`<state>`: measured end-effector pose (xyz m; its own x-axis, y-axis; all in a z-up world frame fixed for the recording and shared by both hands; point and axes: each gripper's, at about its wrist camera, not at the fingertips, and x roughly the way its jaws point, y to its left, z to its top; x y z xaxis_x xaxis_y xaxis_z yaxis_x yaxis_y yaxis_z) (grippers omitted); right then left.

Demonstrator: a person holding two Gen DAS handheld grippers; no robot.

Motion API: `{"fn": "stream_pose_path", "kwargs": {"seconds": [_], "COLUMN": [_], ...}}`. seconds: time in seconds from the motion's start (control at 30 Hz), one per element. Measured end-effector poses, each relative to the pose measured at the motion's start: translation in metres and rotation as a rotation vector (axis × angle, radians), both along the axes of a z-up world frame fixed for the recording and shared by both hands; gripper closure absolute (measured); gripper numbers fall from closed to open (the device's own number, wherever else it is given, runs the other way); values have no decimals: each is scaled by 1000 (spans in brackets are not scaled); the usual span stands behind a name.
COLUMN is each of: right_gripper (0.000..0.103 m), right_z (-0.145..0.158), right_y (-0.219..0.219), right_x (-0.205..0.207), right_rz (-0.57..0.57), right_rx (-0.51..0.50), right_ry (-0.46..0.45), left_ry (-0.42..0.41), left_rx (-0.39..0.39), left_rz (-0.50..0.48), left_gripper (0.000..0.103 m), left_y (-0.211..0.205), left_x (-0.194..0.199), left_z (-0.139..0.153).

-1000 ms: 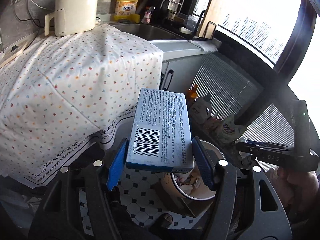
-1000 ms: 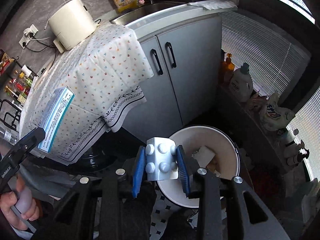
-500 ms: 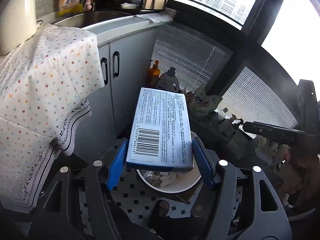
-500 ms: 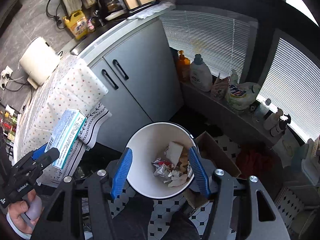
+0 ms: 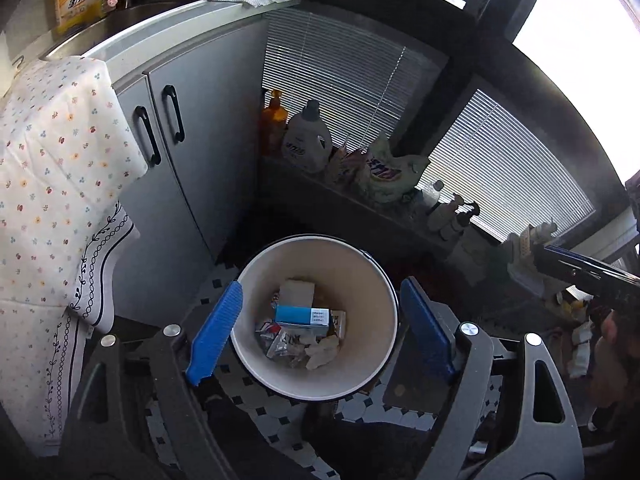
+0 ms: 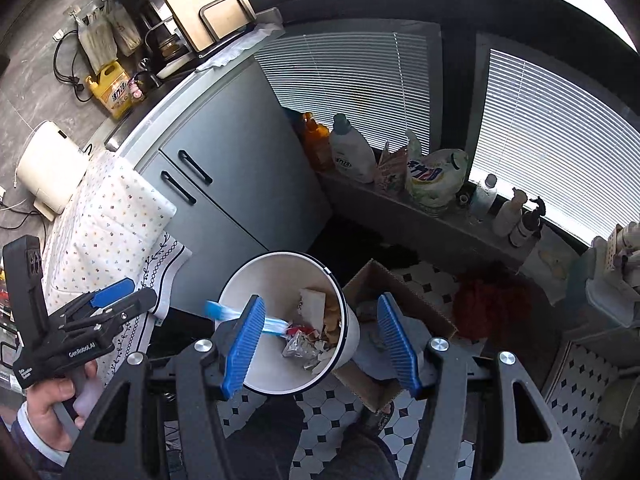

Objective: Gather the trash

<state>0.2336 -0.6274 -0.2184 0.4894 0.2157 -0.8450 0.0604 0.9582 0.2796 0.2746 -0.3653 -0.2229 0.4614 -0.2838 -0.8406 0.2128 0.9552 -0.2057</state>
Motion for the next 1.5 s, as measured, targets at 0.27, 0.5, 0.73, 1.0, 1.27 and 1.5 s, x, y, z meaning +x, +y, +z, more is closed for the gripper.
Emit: {"fn": "stream_pose_path", "kwargs": {"seconds": [0.27, 0.5, 0.73, 1.0, 1.27, 1.5], "right_gripper": [39, 29, 9, 8, 9, 9], "right_z": [-2, 15, 53, 105, 140, 156], "right_y": [1, 23, 47, 82, 153, 216], "right_x": [3, 11, 5, -23, -82, -139], "right_rz": [67, 176, 189, 170, 230, 298], "right_rx": [47, 59, 76, 77, 4, -11], "right_ry": [3, -31, -92, -182, -226, -254], "left_ry": [-54, -126, -200, -285, -330, -371], "left_rx": [39, 51, 25, 9, 16, 7], "left_rz": [94, 226, 321, 343, 365, 429], "left_gripper": [12, 6, 6, 6, 6, 6], "left_y": [21, 52, 84, 124, 181, 229], "left_x": [-17, -55, -83, -132, -208, -279], "left_z": [31, 74, 111, 151, 181, 193]}}
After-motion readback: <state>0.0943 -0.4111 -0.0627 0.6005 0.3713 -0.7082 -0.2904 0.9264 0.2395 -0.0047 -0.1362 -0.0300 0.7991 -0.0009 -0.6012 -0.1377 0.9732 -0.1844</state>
